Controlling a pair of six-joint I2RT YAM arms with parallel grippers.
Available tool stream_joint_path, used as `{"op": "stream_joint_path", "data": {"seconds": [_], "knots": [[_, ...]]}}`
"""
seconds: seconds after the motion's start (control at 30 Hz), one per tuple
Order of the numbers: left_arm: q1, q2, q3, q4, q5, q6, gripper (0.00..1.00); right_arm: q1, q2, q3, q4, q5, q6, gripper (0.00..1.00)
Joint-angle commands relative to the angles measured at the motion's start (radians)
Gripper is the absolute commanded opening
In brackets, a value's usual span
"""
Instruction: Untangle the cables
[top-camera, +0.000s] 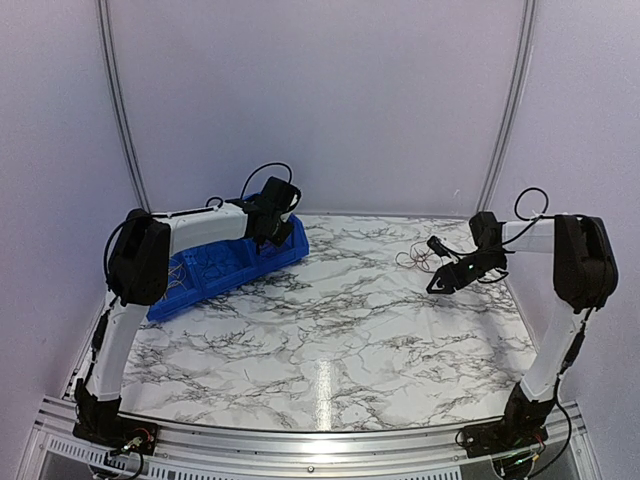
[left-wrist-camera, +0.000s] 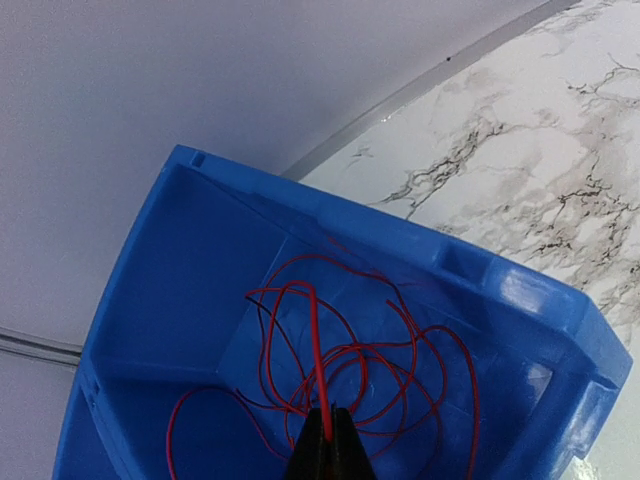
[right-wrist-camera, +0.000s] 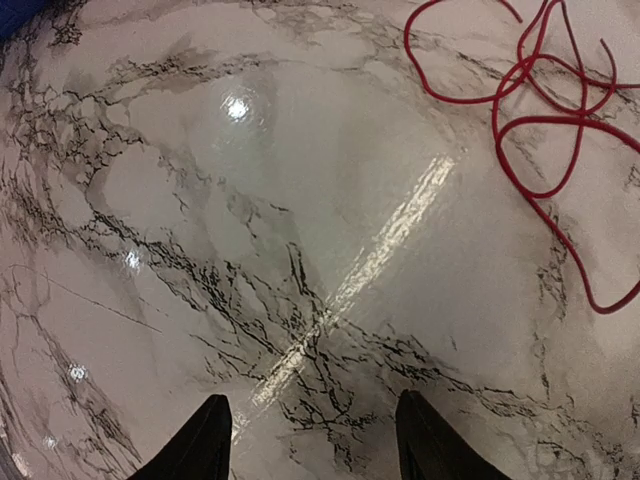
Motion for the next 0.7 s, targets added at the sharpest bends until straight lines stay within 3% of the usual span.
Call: {"op": "stream_joint_path", "data": {"seconds": [0.0,0.03,0.1,0.13,0.3,0.43,0.67], "knots": [[0.001,0.001,0.007,-0.020,0.020,-0.064,0.00,-0.041,-0.021,0.038,-0.013,-0.040,0.000,0.56],[0.001,0.003,0.013,-0.032,0.025,-0.072,0.05,-0.049,-0.025,0.043,-0.015,-0.048,0.002,0.56],[0.001,-0.001,0.035,-0.074,0.013,-0.101,0.32,-0.067,-0.037,0.052,-0.014,-0.051,0.011,0.57],[0.001,-0.009,0.043,-0.086,0.008,-0.111,0.38,-0.078,-0.044,0.057,-0.011,-0.048,0.014,0.57],[-0.009,-0.157,-0.014,-0.106,0.027,-0.142,0.52,-0.101,-0.050,0.110,0.012,0.034,0.051,0.58],[-0.052,-0.303,-0.101,-0.080,-0.064,-0.207,0.63,-0.102,-0.008,0.175,0.023,0.020,0.071,0.58],[-0.230,-0.491,-0.324,0.030,-0.137,-0.176,0.68,-0.097,0.115,0.319,-0.007,0.016,0.096,0.58]]}}
